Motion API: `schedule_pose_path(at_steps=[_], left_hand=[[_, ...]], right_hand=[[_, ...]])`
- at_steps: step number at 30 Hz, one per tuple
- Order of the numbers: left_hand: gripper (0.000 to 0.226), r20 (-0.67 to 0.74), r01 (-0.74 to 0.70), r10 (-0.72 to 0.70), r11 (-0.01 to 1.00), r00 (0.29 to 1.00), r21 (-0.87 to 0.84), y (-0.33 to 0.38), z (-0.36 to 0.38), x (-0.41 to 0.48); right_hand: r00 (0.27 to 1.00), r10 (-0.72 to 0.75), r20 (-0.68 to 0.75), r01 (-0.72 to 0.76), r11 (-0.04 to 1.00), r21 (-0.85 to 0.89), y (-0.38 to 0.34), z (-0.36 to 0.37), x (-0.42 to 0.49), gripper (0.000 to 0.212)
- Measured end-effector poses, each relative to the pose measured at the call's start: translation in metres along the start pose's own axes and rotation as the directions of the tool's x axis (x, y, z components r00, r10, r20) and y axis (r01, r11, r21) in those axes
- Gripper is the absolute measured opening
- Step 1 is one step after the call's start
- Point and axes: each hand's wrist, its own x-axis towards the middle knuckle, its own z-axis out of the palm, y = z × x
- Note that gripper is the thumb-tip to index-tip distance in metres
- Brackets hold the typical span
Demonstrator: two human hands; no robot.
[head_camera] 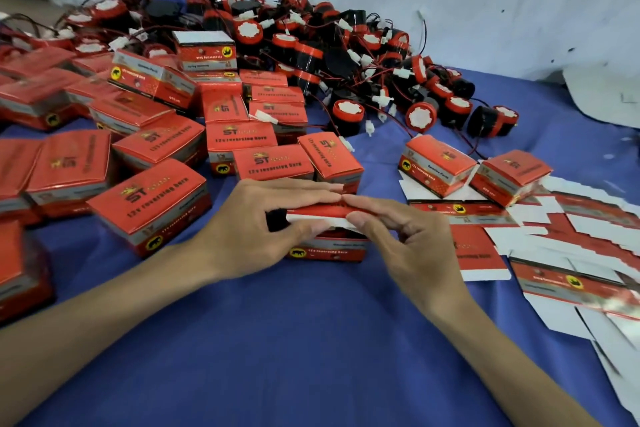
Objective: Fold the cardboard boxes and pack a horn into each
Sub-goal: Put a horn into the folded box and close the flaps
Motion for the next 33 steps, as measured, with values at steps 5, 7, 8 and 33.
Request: schedule_pose_path(at_steps=[5,7,8,33], left_hand=[[0.038,0.035,-0.157,0.153,0.977,0.988,0.144,-0.003,0.000,-0.004],[0.035,0.049,-0.226,0.220,0.952,0.974,0.206,-0.005,-0.002,-0.003],[0.034,0.055,-0.250,0.244,0.941,0.968,0.230,-0.007,-0.003,-0.003],[0.045,0.088,-0.201,0.187,0.761,0.978,0.616,0.002,-0.002,-0.005]], right_hand=[[0.918,-0.393,-0.057,0.335,0.842,-0.423,0.004,-0.003,-0.004,0.018],[0.875,-0.485,-0.004,0.377,0.685,-0.624,0.003,-0.004,-0.005,0.020],[0.872,-0.488,0.027,0.363,0.609,-0.706,0.003,-0.005,-0.007,0.023],[0.818,0.564,-0.113,-0.212,0.113,-0.971,0.006,-0.047,0.002,0.063]])
